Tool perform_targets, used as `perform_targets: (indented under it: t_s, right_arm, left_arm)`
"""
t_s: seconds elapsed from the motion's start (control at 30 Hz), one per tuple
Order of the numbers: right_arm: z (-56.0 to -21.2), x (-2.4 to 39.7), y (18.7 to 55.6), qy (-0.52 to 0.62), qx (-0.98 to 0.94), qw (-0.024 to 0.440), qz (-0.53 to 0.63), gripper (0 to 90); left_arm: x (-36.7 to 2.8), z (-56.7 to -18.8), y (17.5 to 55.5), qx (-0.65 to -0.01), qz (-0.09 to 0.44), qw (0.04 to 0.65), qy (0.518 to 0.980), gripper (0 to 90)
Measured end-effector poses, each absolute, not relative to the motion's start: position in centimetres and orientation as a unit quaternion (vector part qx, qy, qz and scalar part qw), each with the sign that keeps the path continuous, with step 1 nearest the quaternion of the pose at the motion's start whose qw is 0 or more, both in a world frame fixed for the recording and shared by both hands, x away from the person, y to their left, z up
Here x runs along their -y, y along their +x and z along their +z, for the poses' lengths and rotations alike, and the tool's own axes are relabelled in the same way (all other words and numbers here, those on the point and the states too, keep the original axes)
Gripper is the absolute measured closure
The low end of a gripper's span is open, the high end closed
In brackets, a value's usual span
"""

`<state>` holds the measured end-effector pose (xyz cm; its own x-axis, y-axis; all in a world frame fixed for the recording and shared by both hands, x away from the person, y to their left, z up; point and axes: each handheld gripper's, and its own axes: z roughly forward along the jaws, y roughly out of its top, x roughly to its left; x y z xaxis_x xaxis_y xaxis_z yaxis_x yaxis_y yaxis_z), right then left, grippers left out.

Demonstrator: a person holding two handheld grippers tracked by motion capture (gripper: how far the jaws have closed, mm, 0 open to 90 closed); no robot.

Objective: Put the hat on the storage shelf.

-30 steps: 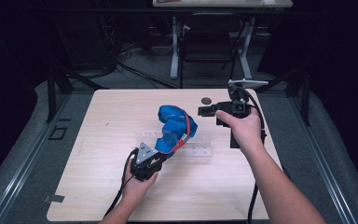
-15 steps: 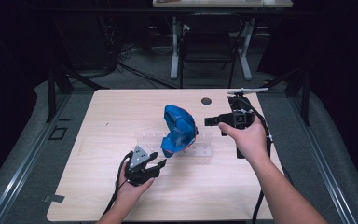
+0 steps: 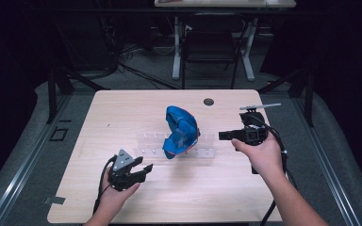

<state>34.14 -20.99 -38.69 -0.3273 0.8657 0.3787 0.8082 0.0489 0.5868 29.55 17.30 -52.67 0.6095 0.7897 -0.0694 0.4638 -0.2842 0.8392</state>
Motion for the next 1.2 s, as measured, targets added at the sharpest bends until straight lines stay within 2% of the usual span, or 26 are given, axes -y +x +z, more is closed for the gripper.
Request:
perform_targets:
  t_s: [0.57,0.9,1.2]
  right_arm:
    - [-39.6,22.0,31.9,0.559,-0.745,0.112,0.346,54.8]
    - [-41.6,22.4,31.3,0.571,-0.736,0.097,0.350,54.1]
    - [-43.6,22.5,29.6,0.560,-0.736,0.136,0.356,54.1]
  left_arm:
    - [-21.1,-53.1,29.1,-0.445,0.178,0.442,0.758,44.7]
    - [-22.5,-53.6,28.5,-0.454,0.180,0.434,0.758,43.6]
    - [-23.6,-54.6,28.2,-0.463,0.187,0.431,0.752,43.2]
